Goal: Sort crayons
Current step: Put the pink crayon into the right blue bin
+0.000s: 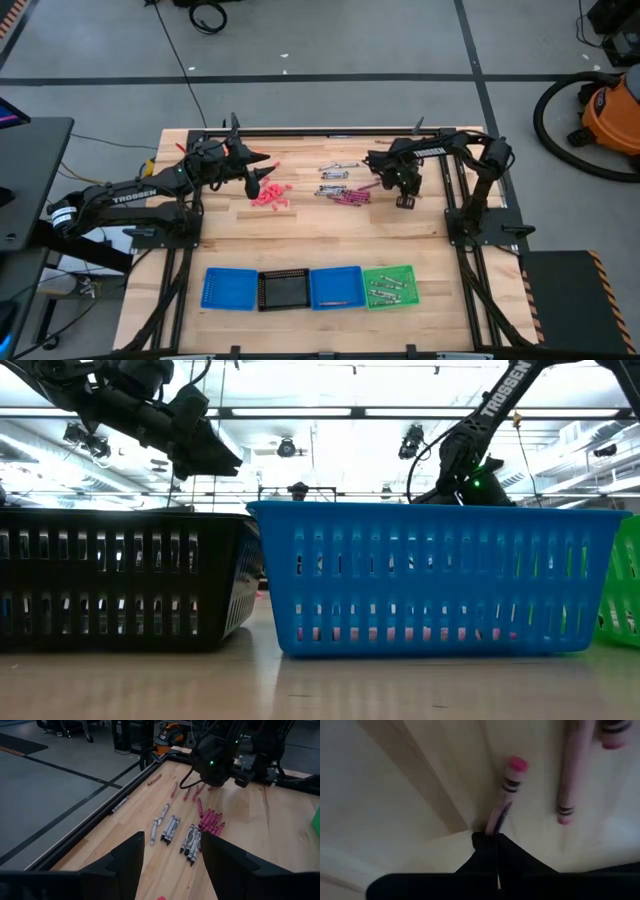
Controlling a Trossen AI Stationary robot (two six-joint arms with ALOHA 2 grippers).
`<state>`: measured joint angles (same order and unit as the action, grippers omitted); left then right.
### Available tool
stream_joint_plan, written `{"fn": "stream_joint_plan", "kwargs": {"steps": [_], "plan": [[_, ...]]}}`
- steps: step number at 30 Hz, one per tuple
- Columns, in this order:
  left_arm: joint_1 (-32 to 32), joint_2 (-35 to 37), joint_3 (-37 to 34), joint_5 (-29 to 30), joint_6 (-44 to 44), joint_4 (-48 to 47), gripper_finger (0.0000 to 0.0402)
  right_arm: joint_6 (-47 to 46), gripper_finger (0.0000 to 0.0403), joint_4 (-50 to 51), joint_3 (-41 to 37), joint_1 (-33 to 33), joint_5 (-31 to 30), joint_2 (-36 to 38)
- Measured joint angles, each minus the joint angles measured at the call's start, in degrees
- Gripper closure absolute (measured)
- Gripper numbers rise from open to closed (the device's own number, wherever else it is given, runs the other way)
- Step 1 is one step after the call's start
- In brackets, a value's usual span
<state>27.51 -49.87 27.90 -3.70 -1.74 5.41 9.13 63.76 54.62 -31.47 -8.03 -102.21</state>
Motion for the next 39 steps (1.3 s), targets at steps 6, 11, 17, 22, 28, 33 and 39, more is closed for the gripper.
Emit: {"fn": "stream_joint_plan", "kwargs": {"steps": [6, 11, 17, 22, 28, 33, 39], "plan": [[0.0, 0.0, 0.0, 0.0, 0.0, 0.0, 0.0196, -2.9, 0.0396, 3.5, 2.5, 2.5, -1.2, 0.1], [0.0, 0.0, 0.0, 0.0, 0.0, -0.1, 0.0196, -5.0, 0.0396, 5.4, 4.6, 6.2, 0.6, 0.1], [0.0, 0.0, 0.0, 0.0, 0.0, -0.1, 0.0196, -6.1, 0.0396, 5.4, 8.8, 13.6, 3.7, 0.1], [0.0, 0.0, 0.0, 0.0, 0.0, -0.1, 0.0196, -9.3, 0.0396, 5.4, 14.6, 19.6, 5.4, 0.1], [0.0, 0.0, 0.0, 0.0, 0.0, -0.1, 0.0196, -13.8, 0.0396, 4.7, 21.1, 26.8, 7.7, 0.2], [0.0, 0.0, 0.0, 0.0, 0.0, -0.1, 0.0196, -17.2, 0.0396, 0.0, 24.9, 32.7, 10.7, 0.2], [0.0, 0.0, 0.0, 0.0, -0.1, -0.1, 0.0196, -20.6, 0.0396, -10.7, 26.4, 39.2, 15.6, 0.2]]}}
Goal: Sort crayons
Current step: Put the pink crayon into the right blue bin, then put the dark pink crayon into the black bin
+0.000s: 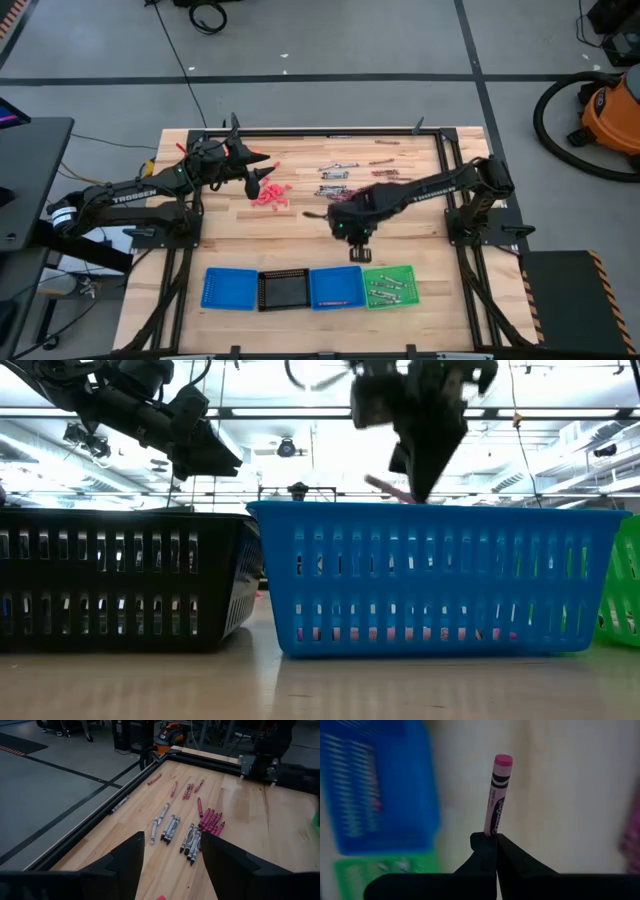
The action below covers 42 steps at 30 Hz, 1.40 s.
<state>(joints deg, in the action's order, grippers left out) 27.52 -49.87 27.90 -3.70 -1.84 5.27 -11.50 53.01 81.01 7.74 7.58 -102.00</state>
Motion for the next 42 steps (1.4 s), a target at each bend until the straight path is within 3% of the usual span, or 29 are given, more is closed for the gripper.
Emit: {"fn": "stream_joint_plan", "kwargs": {"steps": [15, 24, 35, 42], "plan": [[0.0, 0.0, 0.0, 0.0, -0.3, -0.1, 0.0196, -2.3, 0.0394, -11.4, 0.0, 9.9, -0.4, -3.0], [0.0, 0.0, 0.0, 0.0, -0.3, -0.4, 0.0196, -4.2, 0.0378, -11.8, 0.0, 11.2, 3.9, -8.6], [0.0, 0.0, 0.0, 0.0, -0.3, -0.4, 0.0196, -7.0, 0.0328, -11.9, 0.0, 11.3, 3.1, -8.1], [0.0, 0.0, 0.0, 0.0, -0.3, -0.4, 0.0196, -6.6, 0.0321, -9.7, 0.0, 8.5, 5.4, -5.6]]}}
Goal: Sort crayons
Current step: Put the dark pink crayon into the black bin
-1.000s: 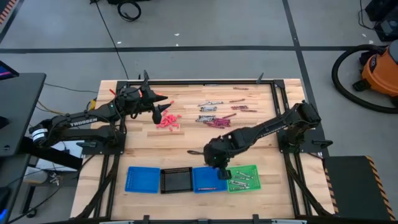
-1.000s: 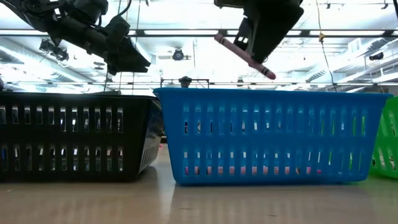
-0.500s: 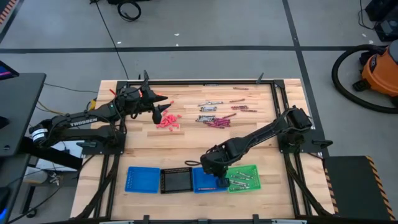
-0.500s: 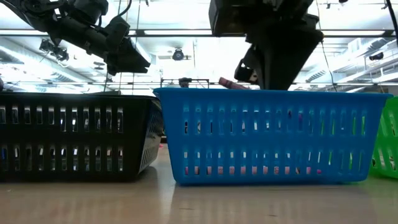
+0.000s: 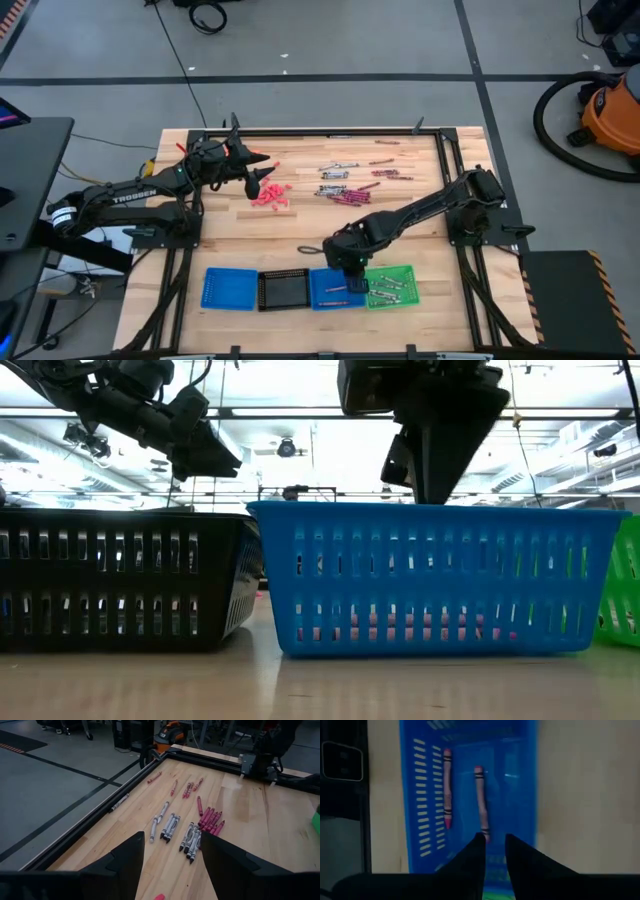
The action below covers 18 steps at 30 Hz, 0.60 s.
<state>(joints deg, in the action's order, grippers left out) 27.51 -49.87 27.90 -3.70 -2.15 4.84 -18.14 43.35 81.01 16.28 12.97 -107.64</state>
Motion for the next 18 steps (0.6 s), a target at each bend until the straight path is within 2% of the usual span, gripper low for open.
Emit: {"fn": "stream_joint_plan", "kwargs": {"steps": [6, 11, 16, 18], "plan": [[0.0, 0.0, 0.0, 0.0, 0.1, 0.0, 0.0196, 4.8, 0.0322, 0.8, 0.0, -3.1, -5.1, 2.9], [0.0, 0.0, 0.0, 0.0, 0.2, 0.0, 0.0196, 9.1, 0.0323, 3.0, 0.0, -6.1, -6.8, 3.3], [0.0, 0.0, 0.0, 0.0, 0.3, 0.0, 0.0196, 10.6, 0.0323, 8.6, -1.3, -9.3, -17.4, 3.3], [0.0, 0.0, 0.0, 0.0, 0.3, 0.0, 0.0196, 10.5, 0.0323, 9.7, -2.5, -11.1, -19.8, 3.4]]}}
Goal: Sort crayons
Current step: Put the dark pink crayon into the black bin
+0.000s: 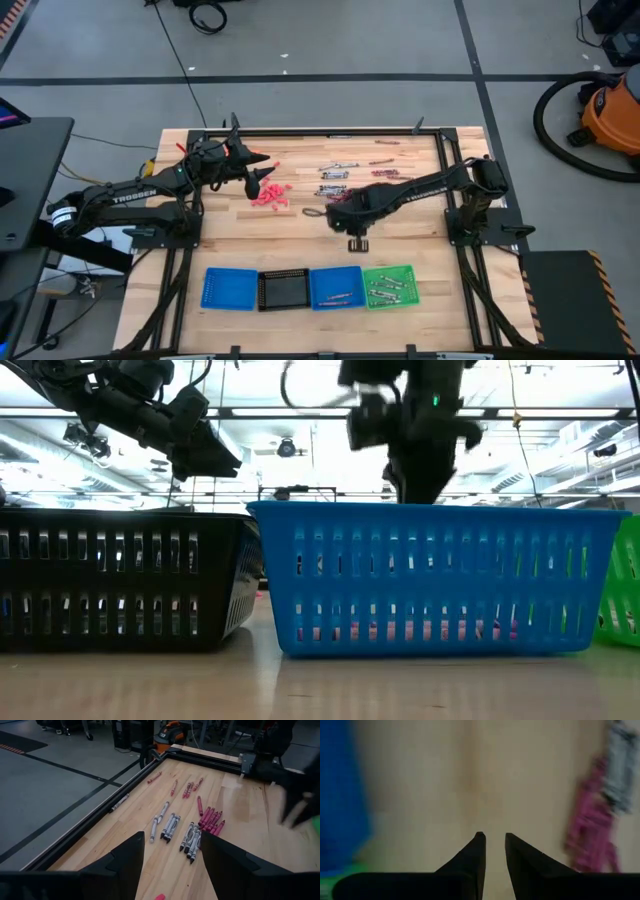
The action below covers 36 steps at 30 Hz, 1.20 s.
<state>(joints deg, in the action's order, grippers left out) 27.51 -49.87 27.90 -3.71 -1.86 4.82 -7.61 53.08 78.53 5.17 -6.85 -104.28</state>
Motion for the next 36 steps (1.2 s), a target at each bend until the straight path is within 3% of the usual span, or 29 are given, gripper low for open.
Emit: {"fn": "stream_joint_plan", "kwargs": {"steps": [8, 13, 24, 36], "plan": [[0.0, 0.0, 0.0, 0.0, 0.1, 0.0, 0.0196, 2.0, 0.0323, -0.2, -6.6, -8.5, -0.4, 0.0], [0.0, 0.0, 0.0, 0.0, 0.1, 0.0, 0.0196, 3.5, 0.0323, -6.2, -8.0, -11.3, 0.3, 0.0], [0.0, 0.0, 0.0, 0.0, 0.1, 0.0, 0.0196, 4.4, 0.0323, -19.5, -12.7, -12.4, -3.2, -1.1], [0.0, 0.0, 0.0, 0.0, 0.1, 0.0, 0.0196, 2.8, 0.0332, -24.3, -18.7, -13.1, -3.2, -1.1]]}}
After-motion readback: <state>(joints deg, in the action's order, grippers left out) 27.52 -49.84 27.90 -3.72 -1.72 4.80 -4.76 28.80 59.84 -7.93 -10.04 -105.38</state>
